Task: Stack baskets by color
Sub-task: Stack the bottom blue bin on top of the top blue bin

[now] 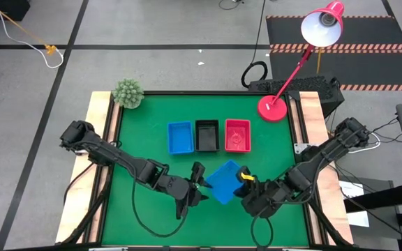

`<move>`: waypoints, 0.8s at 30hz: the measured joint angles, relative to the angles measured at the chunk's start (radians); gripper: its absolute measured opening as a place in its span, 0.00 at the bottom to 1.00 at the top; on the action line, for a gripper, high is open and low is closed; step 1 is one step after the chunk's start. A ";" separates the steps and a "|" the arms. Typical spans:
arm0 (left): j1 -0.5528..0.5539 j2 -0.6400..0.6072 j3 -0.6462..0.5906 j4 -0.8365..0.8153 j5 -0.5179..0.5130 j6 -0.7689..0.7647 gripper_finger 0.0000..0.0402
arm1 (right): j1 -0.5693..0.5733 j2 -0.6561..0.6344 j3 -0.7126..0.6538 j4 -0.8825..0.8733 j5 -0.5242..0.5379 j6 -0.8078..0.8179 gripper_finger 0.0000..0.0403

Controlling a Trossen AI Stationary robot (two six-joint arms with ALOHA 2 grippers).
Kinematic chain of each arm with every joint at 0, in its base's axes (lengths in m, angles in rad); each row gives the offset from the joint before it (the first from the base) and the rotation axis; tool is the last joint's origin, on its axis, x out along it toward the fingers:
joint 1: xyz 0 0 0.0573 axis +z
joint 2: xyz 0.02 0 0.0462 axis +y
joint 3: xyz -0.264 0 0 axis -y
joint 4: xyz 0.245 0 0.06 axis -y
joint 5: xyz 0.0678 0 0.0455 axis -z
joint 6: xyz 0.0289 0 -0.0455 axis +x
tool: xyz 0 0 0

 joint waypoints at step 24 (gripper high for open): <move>0.029 0.006 0.001 -0.049 0.025 0.064 0.03 | -0.027 0.000 -0.035 0.080 0.004 -0.104 0.01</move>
